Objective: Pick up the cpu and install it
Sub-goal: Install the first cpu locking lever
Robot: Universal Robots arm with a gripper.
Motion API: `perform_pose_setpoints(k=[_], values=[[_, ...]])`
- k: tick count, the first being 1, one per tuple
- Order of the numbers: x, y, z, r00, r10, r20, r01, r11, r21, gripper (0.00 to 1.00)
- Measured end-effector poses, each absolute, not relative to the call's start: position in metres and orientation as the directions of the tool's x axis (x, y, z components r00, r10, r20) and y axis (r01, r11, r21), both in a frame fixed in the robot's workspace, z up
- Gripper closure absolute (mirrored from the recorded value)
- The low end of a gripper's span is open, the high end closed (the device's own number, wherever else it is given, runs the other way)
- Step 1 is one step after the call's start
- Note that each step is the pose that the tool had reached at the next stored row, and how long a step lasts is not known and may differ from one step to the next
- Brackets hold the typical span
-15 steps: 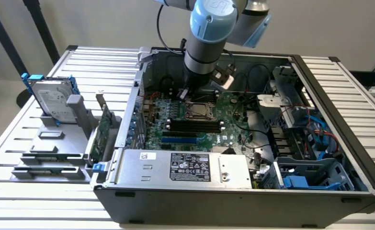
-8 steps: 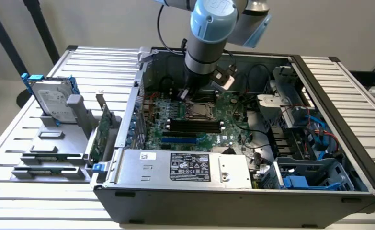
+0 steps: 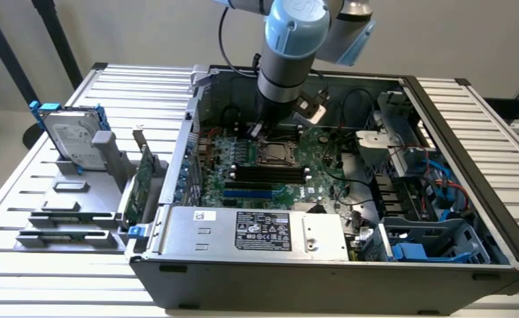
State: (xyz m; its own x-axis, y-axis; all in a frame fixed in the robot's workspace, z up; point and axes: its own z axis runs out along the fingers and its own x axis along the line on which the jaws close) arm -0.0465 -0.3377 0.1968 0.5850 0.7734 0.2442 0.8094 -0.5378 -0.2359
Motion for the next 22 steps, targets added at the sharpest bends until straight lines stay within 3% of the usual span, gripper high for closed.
perform_pose_setpoints(k=[22], values=[[-0.0440,-0.3330,0.1966,0.607,0.760,0.233,0.793,-0.563,-0.231,0.89]])
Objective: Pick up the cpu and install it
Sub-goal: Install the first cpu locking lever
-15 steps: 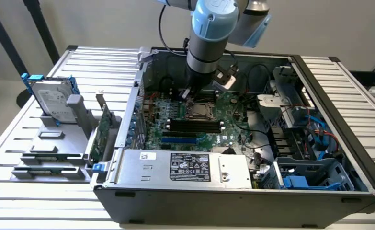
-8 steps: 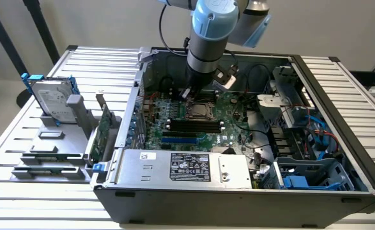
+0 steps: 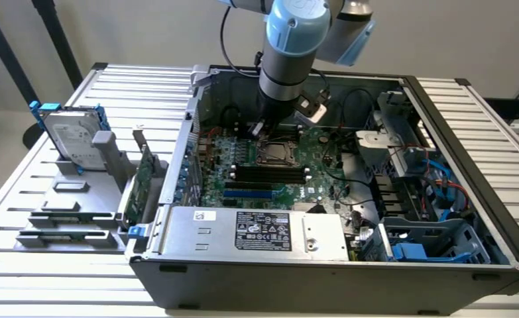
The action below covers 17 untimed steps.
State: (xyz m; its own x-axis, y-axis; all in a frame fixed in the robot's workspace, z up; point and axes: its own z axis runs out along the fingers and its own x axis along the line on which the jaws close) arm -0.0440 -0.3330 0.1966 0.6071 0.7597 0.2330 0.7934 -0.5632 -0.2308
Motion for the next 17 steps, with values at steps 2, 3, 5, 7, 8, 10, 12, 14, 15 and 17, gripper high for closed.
perform_pose_setpoints(k=[2,3,5,7,8,10,12,14,15,17], values=[[-0.0440,-0.3330,0.1966,0.608,0.760,0.231,0.793,-0.563,-0.232,0.89],[-0.0440,-0.3330,0.1966,0.608,0.760,0.231,0.793,-0.563,-0.233,0.89],[-0.0440,-0.3330,0.1966,0.608,0.760,0.230,0.792,-0.563,-0.235,0.89],[-0.0440,-0.3331,0.1966,0.609,0.760,0.229,0.792,-0.563,-0.236,0.89],[-0.0439,-0.3330,0.1966,0.609,0.760,0.229,0.792,-0.563,-0.236,0.89],[-0.0438,-0.3331,0.1966,0.609,0.760,0.228,0.791,-0.563,-0.237,0.89],[-0.0435,-0.3331,0.1966,0.609,0.760,0.228,0.791,-0.563,-0.238,0.89],[-0.0430,-0.3330,0.1965,0.610,0.759,0.228,0.791,-0.563,-0.240,0.89],[-0.0428,-0.3330,0.1965,0.610,0.759,0.229,0.791,-0.563,-0.240,0.89],[-0.0423,-0.3330,0.1965,0.610,0.758,0.230,0.791,-0.562,-0.242,0.89]])
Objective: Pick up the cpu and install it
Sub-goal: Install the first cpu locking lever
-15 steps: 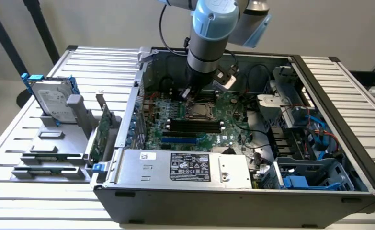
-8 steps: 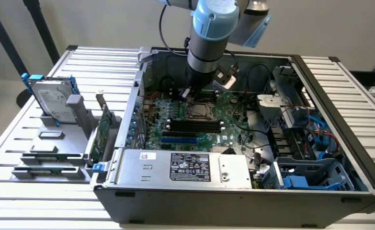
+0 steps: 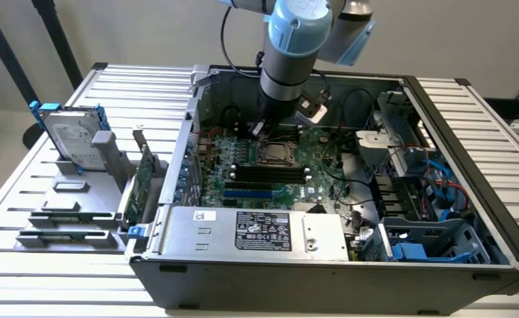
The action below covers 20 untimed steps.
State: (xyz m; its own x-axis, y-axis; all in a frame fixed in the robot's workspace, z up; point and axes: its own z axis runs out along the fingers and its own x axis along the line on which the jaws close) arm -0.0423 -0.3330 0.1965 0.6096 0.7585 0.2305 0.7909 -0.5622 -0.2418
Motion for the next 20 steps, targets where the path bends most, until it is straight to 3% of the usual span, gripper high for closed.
perform_pose_setpoints(k=[20], values=[[-0.0387,-0.3355,0.2007,0.617,0.756,0.219,0.784,-0.564,-0.260,0.89]])
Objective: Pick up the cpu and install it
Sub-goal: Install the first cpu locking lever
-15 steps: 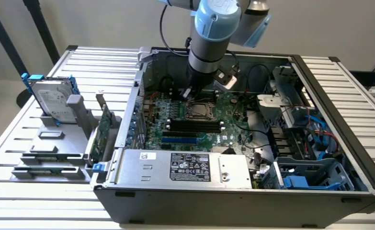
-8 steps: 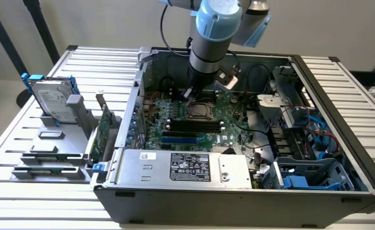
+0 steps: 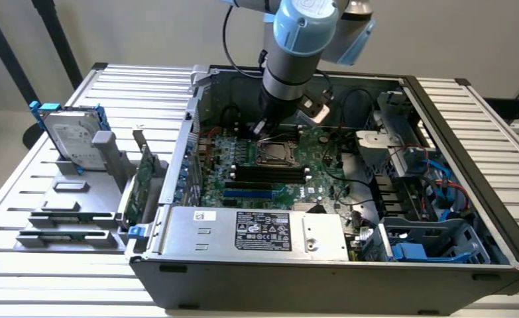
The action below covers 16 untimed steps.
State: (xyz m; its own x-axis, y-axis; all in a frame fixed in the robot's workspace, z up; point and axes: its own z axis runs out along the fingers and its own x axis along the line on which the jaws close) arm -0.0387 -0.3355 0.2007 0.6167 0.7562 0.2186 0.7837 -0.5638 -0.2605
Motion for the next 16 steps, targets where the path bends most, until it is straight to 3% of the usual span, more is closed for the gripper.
perform_pose_setpoints(k=[16], values=[[-0.0423,-0.3363,0.2024,0.619,0.756,0.211,0.781,-0.564,-0.270,0.89]])
